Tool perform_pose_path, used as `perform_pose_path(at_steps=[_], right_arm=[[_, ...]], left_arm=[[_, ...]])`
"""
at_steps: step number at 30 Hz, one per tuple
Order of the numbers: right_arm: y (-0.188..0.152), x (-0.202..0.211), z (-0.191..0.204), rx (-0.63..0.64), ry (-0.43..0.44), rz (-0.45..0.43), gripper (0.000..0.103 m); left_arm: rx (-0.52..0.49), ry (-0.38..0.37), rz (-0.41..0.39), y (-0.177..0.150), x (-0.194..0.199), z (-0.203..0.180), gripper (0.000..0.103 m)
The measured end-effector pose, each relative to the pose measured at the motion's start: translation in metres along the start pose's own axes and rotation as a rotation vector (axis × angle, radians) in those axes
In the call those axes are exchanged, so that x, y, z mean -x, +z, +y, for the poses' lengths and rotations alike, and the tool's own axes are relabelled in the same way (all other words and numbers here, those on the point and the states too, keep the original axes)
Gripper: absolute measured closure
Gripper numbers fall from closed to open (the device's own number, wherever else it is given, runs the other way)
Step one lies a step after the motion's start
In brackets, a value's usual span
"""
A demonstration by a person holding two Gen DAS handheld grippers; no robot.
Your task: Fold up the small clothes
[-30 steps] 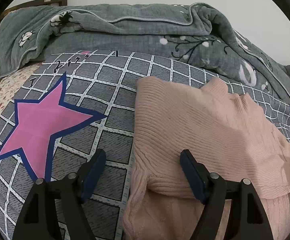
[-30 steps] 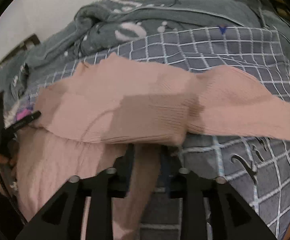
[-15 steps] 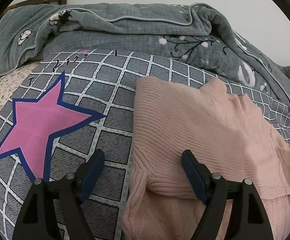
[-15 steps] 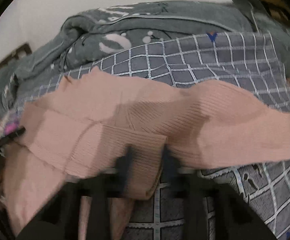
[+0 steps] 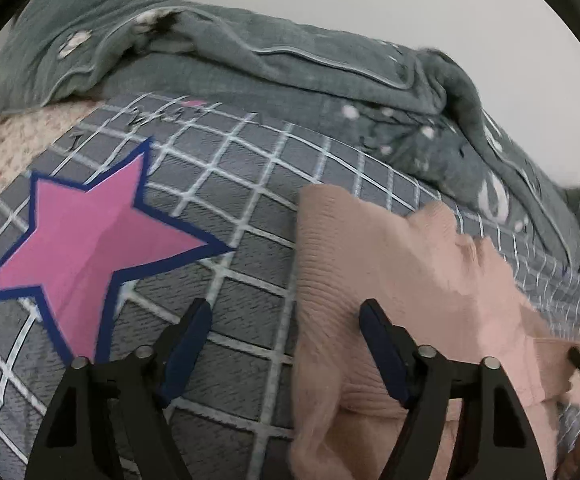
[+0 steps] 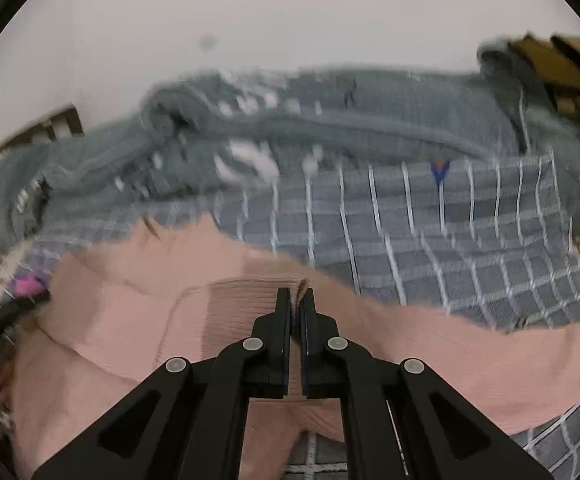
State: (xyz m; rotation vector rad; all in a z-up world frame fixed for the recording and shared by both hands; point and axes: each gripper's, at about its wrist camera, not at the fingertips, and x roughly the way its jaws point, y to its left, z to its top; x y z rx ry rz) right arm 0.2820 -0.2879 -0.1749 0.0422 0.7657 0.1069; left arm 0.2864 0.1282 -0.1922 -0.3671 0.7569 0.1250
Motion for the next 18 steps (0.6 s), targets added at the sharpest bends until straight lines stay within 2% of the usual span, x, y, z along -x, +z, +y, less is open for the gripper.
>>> perform_pose_path(at_steps=[3, 4, 5, 6, 7, 8, 12, 15, 18], right_arm=[[-0.012, -0.017, -0.002, 0.009, 0.000, 0.097, 0.099], [-0.011, -0.014, -0.003, 0.012, 0.011, 0.098, 0.097], [-0.009, -0.009, -0.005, 0.011, 0.017, 0.085, 0.094], [-0.007, -0.001, -0.007, 0.011, 0.014, 0.066, 0.083], [-0.006, 0.006, -0.011, 0.011, 0.008, 0.048, 0.067], [-0.005, 0.017, -0.016, 0.017, -0.006, 0.023, 0.061], [-0.013, 0.054, -0.052, -0.002, -0.094, -0.034, 0.055], [-0.028, 0.080, -0.100, -0.058, -0.188, -0.048, 0.052], [-0.047, 0.104, -0.155, -0.152, -0.274, -0.044, 0.052]], left_arm=[[-0.054, -0.008, 0.023, 0.000, -0.006, -0.010, 0.061], [-0.063, -0.043, 0.030, 0.000, -0.007, -0.011, 0.083], [-0.062, -0.059, 0.030, 0.000, -0.007, -0.010, 0.086], [-0.052, -0.055, 0.018, 0.000, -0.006, -0.009, 0.087], [-0.036, -0.061, 0.014, 0.001, -0.005, -0.006, 0.088], [-0.020, -0.071, 0.011, 0.002, -0.004, -0.003, 0.089], [0.018, -0.081, 0.022, 0.002, -0.008, 0.004, 0.088], [0.014, -0.081, 0.032, 0.001, -0.009, 0.003, 0.081], [0.010, -0.117, 0.040, 0.000, -0.010, 0.003, 0.072]])
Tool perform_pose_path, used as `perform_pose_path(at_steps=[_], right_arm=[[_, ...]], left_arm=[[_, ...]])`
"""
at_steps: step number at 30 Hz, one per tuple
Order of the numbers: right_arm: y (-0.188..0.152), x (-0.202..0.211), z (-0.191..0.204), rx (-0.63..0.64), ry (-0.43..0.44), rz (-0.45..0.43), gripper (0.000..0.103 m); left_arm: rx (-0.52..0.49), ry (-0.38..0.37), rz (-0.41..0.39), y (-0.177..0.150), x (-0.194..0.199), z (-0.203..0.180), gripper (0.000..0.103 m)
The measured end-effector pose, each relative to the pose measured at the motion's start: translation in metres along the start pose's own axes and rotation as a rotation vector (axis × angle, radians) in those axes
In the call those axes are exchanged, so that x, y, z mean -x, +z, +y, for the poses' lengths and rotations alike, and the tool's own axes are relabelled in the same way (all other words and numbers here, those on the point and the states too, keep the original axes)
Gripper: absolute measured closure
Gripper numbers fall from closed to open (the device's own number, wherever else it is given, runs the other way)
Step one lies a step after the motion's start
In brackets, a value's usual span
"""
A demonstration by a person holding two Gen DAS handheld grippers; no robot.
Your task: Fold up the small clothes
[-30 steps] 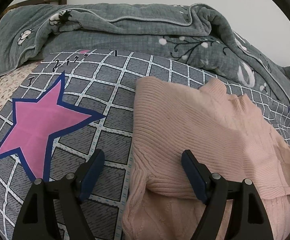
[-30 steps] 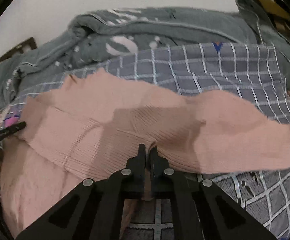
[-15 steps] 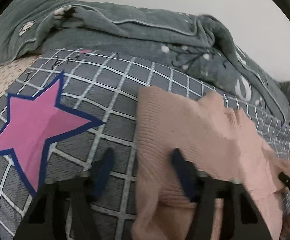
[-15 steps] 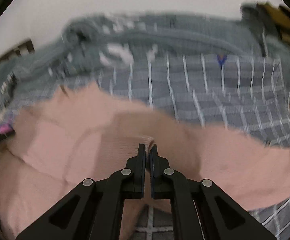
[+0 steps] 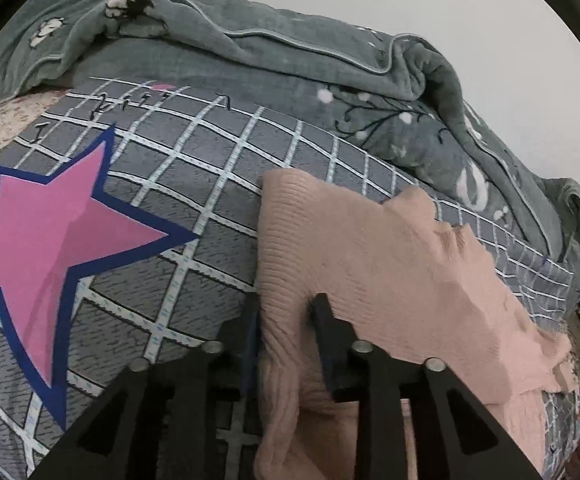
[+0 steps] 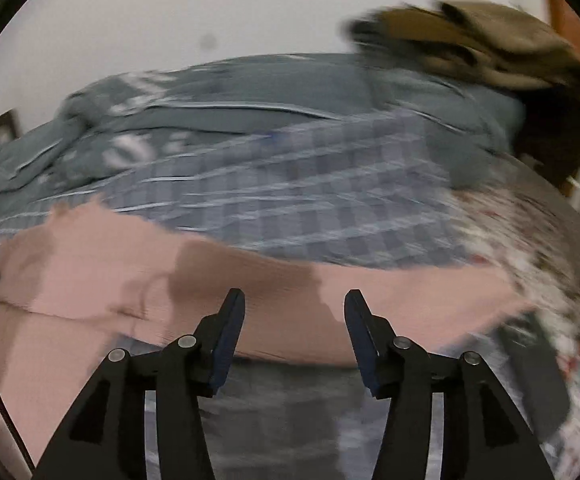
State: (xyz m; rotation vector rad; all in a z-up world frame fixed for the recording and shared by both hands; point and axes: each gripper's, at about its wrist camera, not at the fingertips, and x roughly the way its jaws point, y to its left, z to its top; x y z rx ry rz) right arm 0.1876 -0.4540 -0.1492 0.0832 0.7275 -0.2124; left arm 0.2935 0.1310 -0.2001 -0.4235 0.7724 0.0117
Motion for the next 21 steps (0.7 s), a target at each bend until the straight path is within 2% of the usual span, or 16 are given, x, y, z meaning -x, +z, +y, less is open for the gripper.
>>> perform_pose_path(at_steps=[3, 5, 6, 9, 17, 18, 20, 21], right_arm=[[-0.008, -0.003, -0.051, -0.115, -0.023, 0.022, 0.052], [-0.012, -0.008, -0.074, -0.171, -0.016, 0.033, 0.052], [-0.014, -0.013, -0.080, -0.189, -0.006, 0.046, 0.052], [-0.017, -0.030, -0.092, -0.230, -0.008, 0.068, 0.052], [-0.005, -0.062, -0.105, -0.272, -0.032, 0.086, 0.053], [-0.003, -0.062, -0.105, -0.271, -0.031, 0.085, 0.057], [0.002, -0.064, -0.105, -0.256, -0.037, 0.080, 0.070], [0.005, -0.066, -0.103, -0.241, -0.041, 0.075, 0.095]], left_arm=[[-0.034, 0.004, 0.000, -0.001, -0.001, -0.008, 0.062], [-0.076, 0.019, 0.001, -0.003, -0.001, -0.015, 0.052], [-0.094, 0.029, 0.002, -0.004, -0.001, -0.018, 0.051], [-0.113, 0.047, 0.007, -0.004, -0.002, -0.022, 0.049], [-0.101, 0.031, 0.007, -0.004, -0.001, -0.018, 0.048], [-0.103, 0.030, 0.007, -0.004, -0.001, -0.018, 0.047], [-0.109, 0.019, 0.006, -0.003, -0.001, -0.018, 0.043], [-0.109, 0.018, 0.006, -0.003, -0.001, -0.018, 0.043]])
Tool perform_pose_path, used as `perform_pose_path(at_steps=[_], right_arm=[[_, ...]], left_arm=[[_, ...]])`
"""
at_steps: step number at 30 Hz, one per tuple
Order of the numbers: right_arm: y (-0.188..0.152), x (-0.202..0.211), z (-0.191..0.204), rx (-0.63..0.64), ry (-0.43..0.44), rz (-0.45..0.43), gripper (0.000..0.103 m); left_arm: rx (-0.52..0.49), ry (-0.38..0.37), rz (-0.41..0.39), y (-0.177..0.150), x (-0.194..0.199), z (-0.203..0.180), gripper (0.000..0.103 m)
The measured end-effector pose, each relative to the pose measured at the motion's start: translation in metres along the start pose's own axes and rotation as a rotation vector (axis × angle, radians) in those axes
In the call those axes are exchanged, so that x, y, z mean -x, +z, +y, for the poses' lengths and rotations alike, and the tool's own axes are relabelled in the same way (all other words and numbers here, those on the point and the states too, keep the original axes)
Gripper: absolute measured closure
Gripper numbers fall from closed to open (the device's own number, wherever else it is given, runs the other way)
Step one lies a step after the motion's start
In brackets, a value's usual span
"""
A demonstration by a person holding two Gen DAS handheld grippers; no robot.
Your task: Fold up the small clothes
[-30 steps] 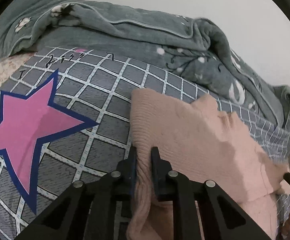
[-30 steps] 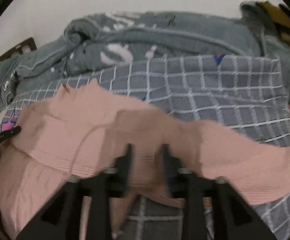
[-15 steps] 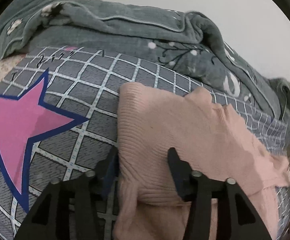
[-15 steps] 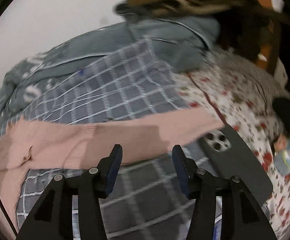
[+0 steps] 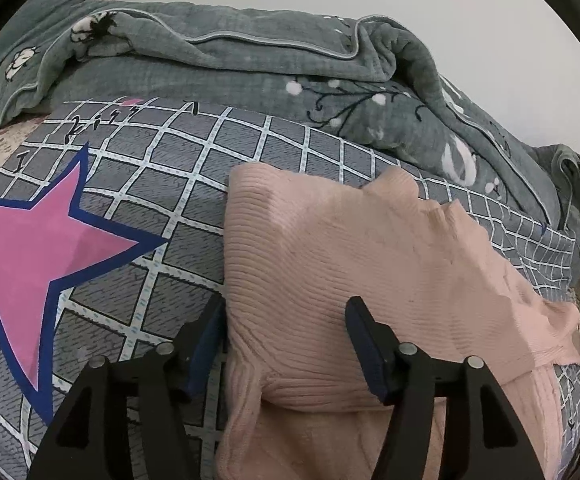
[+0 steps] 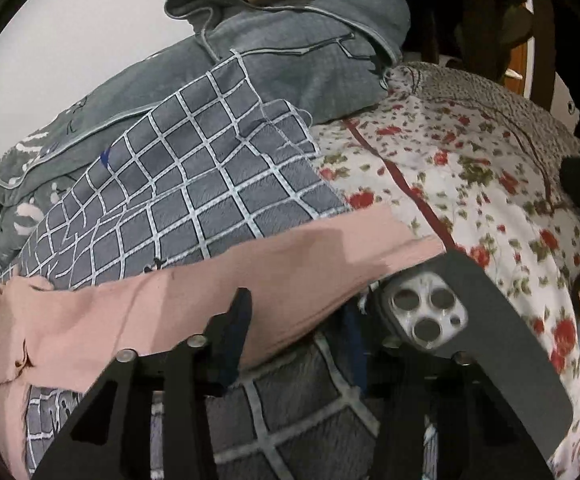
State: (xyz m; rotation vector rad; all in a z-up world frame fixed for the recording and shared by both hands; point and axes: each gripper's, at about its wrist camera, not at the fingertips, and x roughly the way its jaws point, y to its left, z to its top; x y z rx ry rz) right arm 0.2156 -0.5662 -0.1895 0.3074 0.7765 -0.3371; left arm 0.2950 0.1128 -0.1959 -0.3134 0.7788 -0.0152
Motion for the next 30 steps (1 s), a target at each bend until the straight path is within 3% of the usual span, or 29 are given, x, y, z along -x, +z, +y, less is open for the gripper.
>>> perform_pose_path(at_steps=[2, 6, 8, 11, 16, 19, 24, 27, 28, 30], right_arm=[[0.006, 0.002, 0.008, 0.048, -0.010, -0.008, 0.097], [0.019, 0.042, 0.050, 0.197, -0.105, -0.140, 0.097], [0.026, 0.065, 0.073, 0.236, -0.096, -0.190, 0.097], [0.036, 0.102, 0.118, 0.288, -0.084, -0.261, 0.097], [0.039, 0.162, 0.222, 0.373, 0.037, -0.369, 0.097], [0.020, 0.186, 0.305, 0.448, 0.146, -0.407, 0.097], [-0.042, 0.188, 0.444, 0.576, 0.373, -0.356, 0.097], [-0.092, 0.162, 0.508, 0.649, 0.467, -0.237, 0.094], [-0.106, 0.150, 0.522, 0.674, 0.498, -0.180, 0.082], [-0.133, 0.125, 0.539, 0.718, 0.526, -0.071, 0.068]], left_arm=[[0.005, -0.006, 0.000, 0.000, 0.001, 0.001, 0.043], [0.016, -0.006, -0.002, 0.001, 0.004, 0.002, 0.039], [0.030, 0.018, -0.016, 0.001, 0.013, 0.005, 0.030], [0.072, 0.013, -0.044, 0.002, 0.030, 0.022, 0.028], [0.096, 0.080, -0.105, 0.004, 0.063, 0.057, 0.027], [0.092, 0.134, -0.128, 0.006, 0.080, 0.072, 0.027], [0.090, 0.194, -0.164, 0.005, 0.099, 0.089, 0.026], [0.097, 0.187, -0.163, 0.009, 0.098, 0.093, 0.025], [0.095, 0.186, -0.161, 0.011, 0.096, 0.092, 0.025], [0.087, 0.184, -0.158, 0.012, 0.093, 0.088, 0.025]])
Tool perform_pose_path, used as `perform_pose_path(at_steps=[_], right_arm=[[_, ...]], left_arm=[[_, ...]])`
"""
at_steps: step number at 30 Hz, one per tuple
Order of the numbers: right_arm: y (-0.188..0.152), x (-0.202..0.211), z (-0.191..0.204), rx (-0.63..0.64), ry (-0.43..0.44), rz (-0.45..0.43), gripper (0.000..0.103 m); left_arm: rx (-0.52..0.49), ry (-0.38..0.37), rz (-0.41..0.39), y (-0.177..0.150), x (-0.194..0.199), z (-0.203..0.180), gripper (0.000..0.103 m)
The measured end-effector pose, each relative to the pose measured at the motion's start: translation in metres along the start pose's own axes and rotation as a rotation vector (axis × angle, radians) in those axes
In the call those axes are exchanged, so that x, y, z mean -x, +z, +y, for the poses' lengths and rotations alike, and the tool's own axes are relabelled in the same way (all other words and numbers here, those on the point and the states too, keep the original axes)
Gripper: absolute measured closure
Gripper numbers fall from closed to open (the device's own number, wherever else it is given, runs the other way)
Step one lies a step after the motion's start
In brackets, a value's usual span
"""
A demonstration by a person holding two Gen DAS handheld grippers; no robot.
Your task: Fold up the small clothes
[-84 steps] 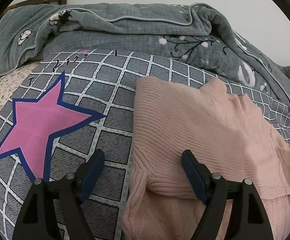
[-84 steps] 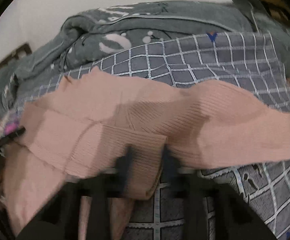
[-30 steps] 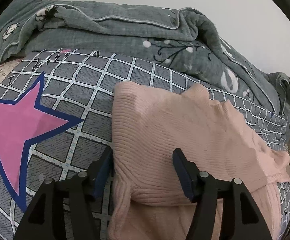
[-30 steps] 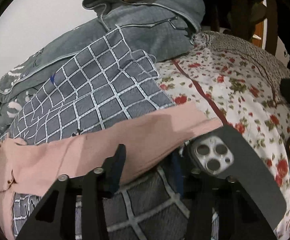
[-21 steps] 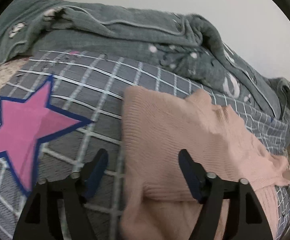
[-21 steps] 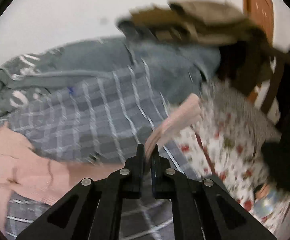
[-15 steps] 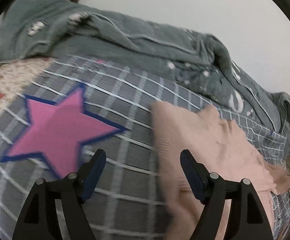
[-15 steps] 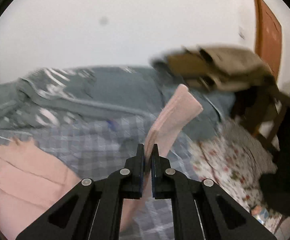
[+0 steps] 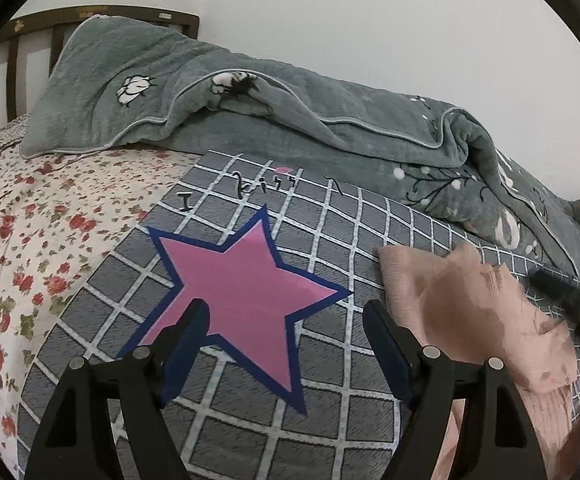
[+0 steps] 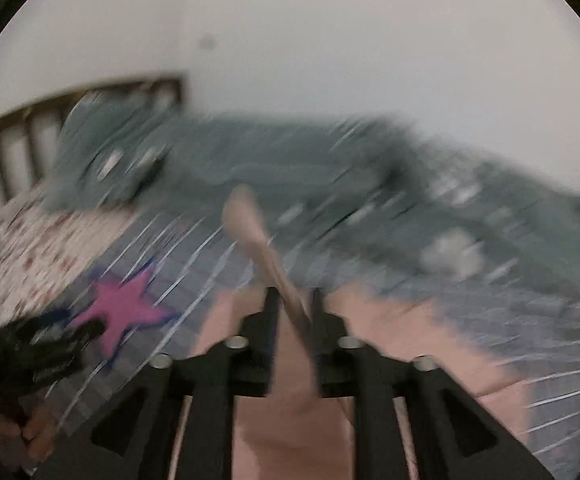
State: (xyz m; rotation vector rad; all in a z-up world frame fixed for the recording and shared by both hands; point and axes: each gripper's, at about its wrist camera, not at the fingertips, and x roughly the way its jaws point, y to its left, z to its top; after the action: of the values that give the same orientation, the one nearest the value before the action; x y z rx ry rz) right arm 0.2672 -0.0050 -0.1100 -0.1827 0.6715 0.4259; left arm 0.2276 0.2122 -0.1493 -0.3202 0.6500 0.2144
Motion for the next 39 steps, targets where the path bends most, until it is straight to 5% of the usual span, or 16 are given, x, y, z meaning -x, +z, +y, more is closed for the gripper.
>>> perform_pose_path(at_steps=[3, 7, 13, 16, 19, 24, 26, 27, 28, 30, 33, 39], right_arm=[[-0.020, -0.008, -0.012, -0.014, 0.014, 0.030, 0.067], [-0.041, 0.022, -0.066, -0.079, -0.040, -0.027, 0.052], [-0.086, 0.068, -0.162, -0.144, -0.168, -0.038, 0.042], [-0.119, 0.081, -0.204, -0.199, -0.171, -0.024, 0.042], [-0.140, 0.082, -0.232, -0.282, -0.070, 0.002, 0.042], [-0.151, 0.071, -0.237, -0.250, -0.030, 0.070, 0.042], [-0.154, 0.059, -0.230, -0.222, -0.041, 0.113, 0.044], [-0.154, 0.052, -0.223, -0.198, -0.079, 0.129, 0.053], [-0.153, 0.047, -0.219, -0.183, -0.110, 0.136, 0.073], [-0.151, 0.047, -0.216, -0.174, -0.150, 0.118, 0.089], [-0.151, 0.066, -0.224, -0.195, -0.145, 0.021, 0.090], [-0.161, 0.051, -0.232, -0.215, -0.174, 0.149, 0.084]], left_arm=[[-0.027, -0.032, 0.018, -0.002, -0.003, -0.012, 0.025], [-0.058, -0.075, 0.033, -0.009, -0.005, -0.030, 0.025], [-0.004, -0.267, 0.108, -0.015, -0.015, -0.054, 0.025], [-0.041, -0.229, 0.108, -0.020, -0.023, -0.073, 0.026], [-0.041, -0.187, 0.094, -0.023, -0.028, -0.079, 0.027], [-0.020, -0.186, 0.079, -0.022, -0.031, -0.079, 0.027], [-0.004, -0.194, 0.090, -0.021, -0.033, -0.078, 0.027], [0.001, -0.197, 0.096, -0.021, -0.034, -0.079, 0.028], [0.003, -0.191, 0.101, -0.021, -0.036, -0.080, 0.030], [-0.004, -0.177, 0.099, -0.022, -0.038, -0.083, 0.037], [-0.021, -0.189, 0.093, -0.021, -0.037, -0.088, 0.039], [-0.132, -0.195, 0.107, -0.027, -0.037, -0.109, 0.043]])
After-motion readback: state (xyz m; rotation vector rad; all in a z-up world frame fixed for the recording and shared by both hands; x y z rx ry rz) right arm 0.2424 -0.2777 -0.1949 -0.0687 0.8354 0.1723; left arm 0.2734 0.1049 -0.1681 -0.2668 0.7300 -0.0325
